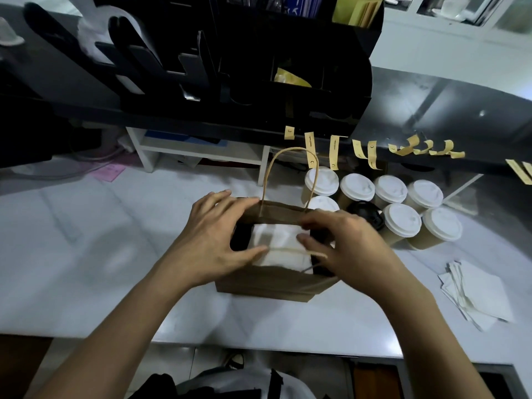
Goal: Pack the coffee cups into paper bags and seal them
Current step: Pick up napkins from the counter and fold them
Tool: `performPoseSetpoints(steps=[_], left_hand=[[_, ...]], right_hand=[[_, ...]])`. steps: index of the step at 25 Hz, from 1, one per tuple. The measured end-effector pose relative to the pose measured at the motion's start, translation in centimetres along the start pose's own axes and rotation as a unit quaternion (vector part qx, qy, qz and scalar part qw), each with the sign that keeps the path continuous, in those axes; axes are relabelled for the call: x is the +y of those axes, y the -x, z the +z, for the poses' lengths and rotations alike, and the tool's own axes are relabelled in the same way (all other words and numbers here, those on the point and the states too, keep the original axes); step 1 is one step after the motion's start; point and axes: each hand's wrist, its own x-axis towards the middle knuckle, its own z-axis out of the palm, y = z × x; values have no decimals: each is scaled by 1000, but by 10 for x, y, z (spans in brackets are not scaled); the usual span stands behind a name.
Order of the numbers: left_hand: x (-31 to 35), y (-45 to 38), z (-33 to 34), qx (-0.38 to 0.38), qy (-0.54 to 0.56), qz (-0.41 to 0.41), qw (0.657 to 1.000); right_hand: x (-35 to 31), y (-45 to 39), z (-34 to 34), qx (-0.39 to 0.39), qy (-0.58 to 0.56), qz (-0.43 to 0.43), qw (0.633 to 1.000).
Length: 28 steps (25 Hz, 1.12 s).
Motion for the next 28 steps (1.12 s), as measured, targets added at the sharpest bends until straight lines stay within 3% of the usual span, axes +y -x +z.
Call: performPoseSetpoints(steps=[5,9,15,18,25,28], left_hand=[[-1,0,-4,119,33,-4,992],[-10,4,-5,124,43,-64,989],[-17,10,-1,-21,116,-79,990],[-18,12,-2,-63,110,-53,990],[-28,15,-4,-98,143,-45,984],[-30,12,1,-47,127,-37,990]], right_hand=[[26,17,0,136,-16,45,990],[40,31,11,186,-29,109,976],[44,38,23,64,-109,102,987],[39,37,23,45,-79,82,992],[44,37,10,-21,-66,46,997],[48,37,6,-51,-53,47,996]])
